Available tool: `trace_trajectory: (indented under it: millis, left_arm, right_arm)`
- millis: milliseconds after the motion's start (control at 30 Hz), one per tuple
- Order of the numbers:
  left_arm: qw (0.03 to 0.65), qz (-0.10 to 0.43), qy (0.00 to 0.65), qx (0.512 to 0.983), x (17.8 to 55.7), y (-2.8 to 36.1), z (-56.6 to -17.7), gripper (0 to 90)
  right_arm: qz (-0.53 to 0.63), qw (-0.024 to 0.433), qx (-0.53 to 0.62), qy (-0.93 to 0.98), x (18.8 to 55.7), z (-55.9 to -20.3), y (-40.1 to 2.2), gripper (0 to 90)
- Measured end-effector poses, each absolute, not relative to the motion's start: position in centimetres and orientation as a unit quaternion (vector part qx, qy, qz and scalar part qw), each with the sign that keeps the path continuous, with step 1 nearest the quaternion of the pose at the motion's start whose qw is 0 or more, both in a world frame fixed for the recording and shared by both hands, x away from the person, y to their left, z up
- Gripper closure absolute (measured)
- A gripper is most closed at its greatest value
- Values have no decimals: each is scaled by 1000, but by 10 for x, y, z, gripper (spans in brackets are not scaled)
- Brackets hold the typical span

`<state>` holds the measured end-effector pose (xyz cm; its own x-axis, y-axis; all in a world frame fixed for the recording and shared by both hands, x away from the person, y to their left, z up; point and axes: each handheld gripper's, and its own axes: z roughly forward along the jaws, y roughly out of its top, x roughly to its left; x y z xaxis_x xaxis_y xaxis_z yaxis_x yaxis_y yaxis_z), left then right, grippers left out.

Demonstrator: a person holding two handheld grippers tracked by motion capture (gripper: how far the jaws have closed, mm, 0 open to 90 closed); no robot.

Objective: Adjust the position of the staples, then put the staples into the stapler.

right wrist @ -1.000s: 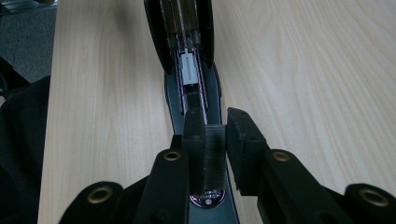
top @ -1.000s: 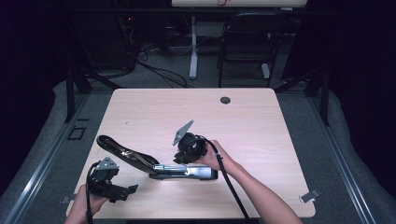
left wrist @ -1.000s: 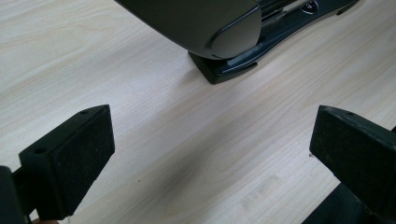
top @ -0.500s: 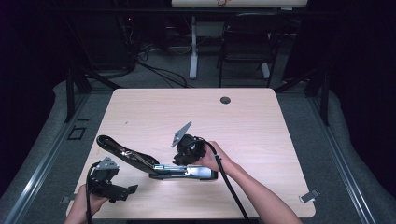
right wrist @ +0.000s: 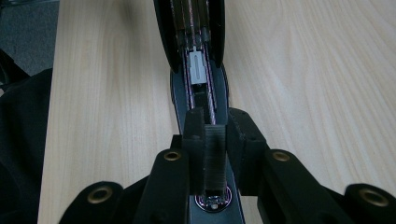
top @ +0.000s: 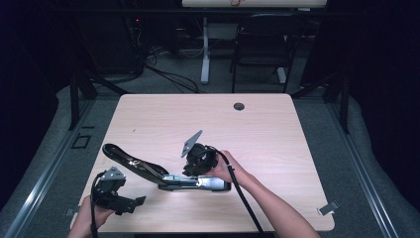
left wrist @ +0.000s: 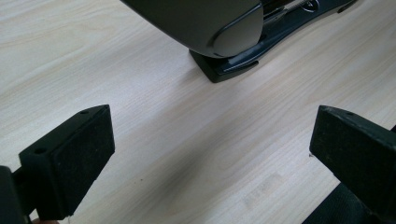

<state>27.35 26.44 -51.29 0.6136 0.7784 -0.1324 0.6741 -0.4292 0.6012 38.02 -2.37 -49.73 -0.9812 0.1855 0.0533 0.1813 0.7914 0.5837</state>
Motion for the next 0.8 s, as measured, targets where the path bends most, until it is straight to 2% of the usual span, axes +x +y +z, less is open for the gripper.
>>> trace_trajectory:
  millis: [800]
  left_arm:
    - [311, 78, 428, 845, 276, 264, -514, 0]
  right_arm:
    - [301, -4, 90, 949, 383, -507, -25, 782]
